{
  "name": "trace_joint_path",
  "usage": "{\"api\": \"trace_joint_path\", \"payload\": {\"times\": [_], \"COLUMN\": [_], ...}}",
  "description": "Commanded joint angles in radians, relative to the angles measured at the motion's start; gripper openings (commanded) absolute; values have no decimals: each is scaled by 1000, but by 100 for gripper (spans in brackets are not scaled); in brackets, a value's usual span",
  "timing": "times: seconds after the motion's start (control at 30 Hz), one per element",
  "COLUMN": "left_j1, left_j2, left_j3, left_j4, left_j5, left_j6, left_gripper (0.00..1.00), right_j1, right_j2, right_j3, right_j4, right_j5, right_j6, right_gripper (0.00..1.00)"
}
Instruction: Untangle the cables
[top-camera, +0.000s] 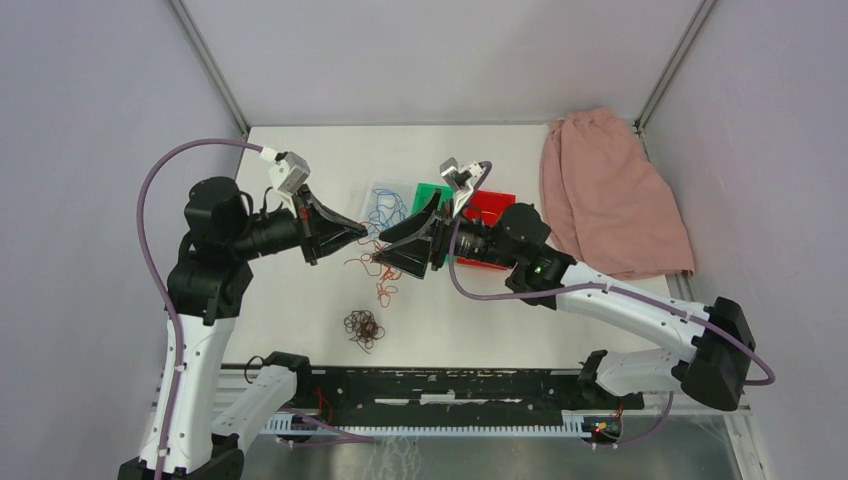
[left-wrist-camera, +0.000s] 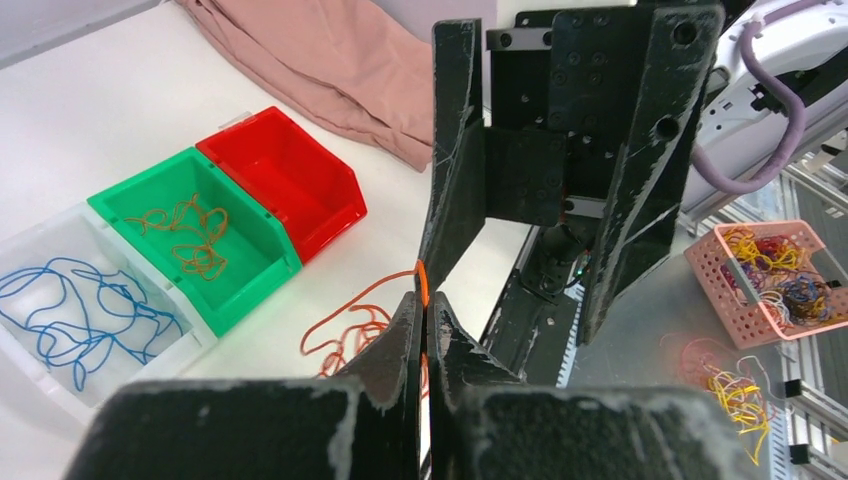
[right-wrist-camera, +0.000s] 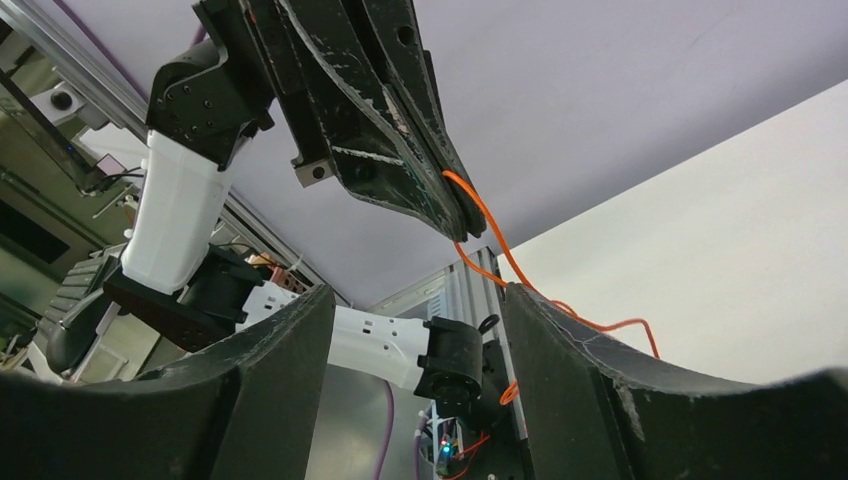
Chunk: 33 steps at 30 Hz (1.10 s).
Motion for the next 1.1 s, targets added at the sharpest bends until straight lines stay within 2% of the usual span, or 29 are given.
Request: {"api": "trace_joint_path", "payload": {"times": [0.0, 0.43, 0.7, 0.97, 1.07], "left_j1": [-1, -2, -1, -1, 0], "left_j2": [-3, -10, -14, -9, -3], "left_j3": [2, -5, -11, 7, 21], "left_j4": [46, 114, 156, 172, 150], "left_j5": [38, 75, 75, 65, 50], "left_j6": [-81, -171, -218, -218, -187], "left_gripper": [3, 3, 3, 3, 3], "right_j1": [11, 60, 75, 77, 76], "right_j2": [26, 119, 147, 135, 80], "right_j3": [48, 102, 97, 42, -17], "right_j4": [47, 45, 87, 95, 86], "right_j5": [-22, -6, 12, 15, 29], "right_j6": [-23, -53, -30, -2, -5], "right_gripper": [70, 64, 53, 37, 41]}}
